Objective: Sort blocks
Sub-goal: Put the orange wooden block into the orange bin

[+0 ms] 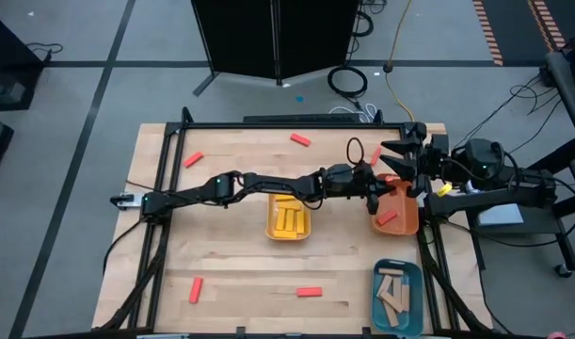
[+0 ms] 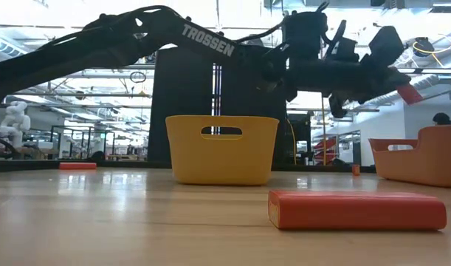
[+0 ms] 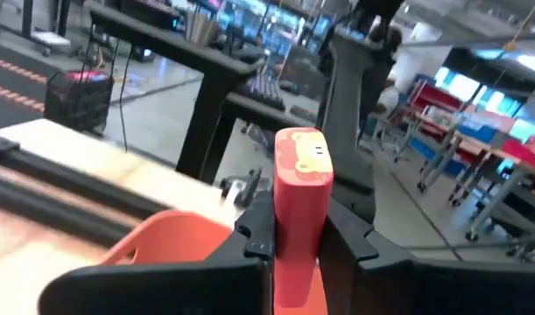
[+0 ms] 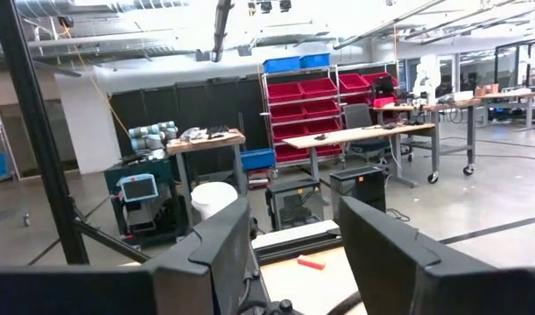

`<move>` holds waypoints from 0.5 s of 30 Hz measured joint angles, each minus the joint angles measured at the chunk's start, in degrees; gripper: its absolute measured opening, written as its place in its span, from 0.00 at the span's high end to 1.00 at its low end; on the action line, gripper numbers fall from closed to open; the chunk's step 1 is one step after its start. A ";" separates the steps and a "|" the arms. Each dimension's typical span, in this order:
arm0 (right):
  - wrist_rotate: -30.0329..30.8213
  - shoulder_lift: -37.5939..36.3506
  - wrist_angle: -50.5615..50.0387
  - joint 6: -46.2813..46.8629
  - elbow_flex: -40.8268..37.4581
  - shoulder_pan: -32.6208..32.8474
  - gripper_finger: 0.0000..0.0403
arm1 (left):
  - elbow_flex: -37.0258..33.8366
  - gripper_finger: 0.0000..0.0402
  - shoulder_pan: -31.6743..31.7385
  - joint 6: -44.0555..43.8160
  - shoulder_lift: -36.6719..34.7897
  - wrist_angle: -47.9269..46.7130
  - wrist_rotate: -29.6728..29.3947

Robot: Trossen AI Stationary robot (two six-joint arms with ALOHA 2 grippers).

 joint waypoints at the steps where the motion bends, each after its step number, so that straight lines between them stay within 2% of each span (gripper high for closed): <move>1: 0.00 0.00 0.00 0.00 0.00 0.00 0.58 | 0.00 0.91 -0.11 0.16 0.24 -0.06 0.00; 15: 1.55 0.68 0.04 0.00 0.00 0.00 0.58 | 0.00 0.91 -0.49 -1.66 2.49 -2.16 0.41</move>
